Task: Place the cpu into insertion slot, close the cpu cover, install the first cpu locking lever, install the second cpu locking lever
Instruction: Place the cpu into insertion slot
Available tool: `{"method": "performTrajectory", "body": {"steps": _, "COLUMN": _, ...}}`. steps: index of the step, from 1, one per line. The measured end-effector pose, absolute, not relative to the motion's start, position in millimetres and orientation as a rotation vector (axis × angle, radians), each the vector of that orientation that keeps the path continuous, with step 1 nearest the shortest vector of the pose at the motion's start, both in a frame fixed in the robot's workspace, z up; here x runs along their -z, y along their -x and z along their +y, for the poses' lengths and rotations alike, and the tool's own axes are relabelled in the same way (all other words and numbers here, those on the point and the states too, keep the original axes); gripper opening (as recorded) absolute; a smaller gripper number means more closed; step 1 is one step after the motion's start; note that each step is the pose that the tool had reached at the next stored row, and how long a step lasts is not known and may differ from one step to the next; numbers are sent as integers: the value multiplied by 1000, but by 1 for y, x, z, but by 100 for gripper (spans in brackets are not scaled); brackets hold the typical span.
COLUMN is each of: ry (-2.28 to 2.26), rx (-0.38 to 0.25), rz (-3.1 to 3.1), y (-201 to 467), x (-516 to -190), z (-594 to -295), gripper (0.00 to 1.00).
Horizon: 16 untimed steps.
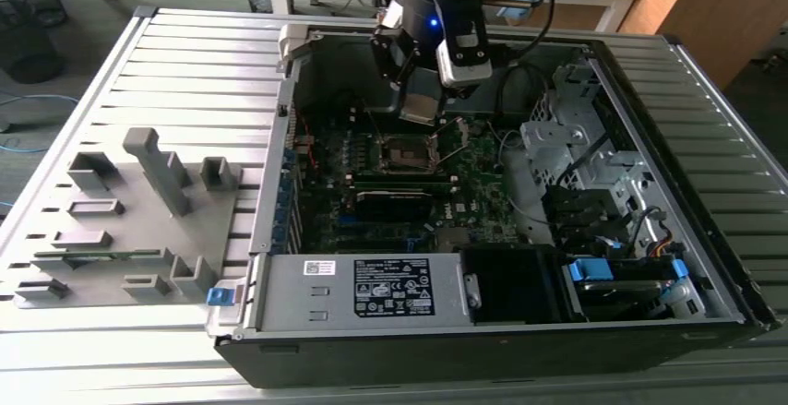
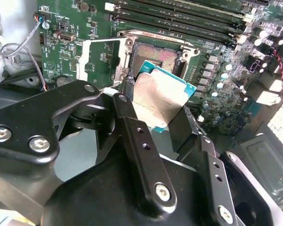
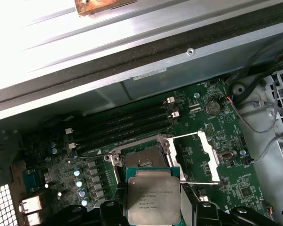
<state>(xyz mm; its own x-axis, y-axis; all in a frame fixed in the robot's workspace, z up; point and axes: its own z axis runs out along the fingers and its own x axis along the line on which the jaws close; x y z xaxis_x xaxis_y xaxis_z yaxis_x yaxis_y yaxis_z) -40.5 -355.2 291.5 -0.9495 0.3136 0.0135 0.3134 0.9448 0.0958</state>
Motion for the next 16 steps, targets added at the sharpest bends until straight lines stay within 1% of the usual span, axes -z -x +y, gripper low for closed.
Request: {"method": "performTrajectory", "body": {"steps": 16, "ry": -599, "rx": -152, "rz": 3075, "y": 41, "x": -291, "z": -355, "gripper": 54}}
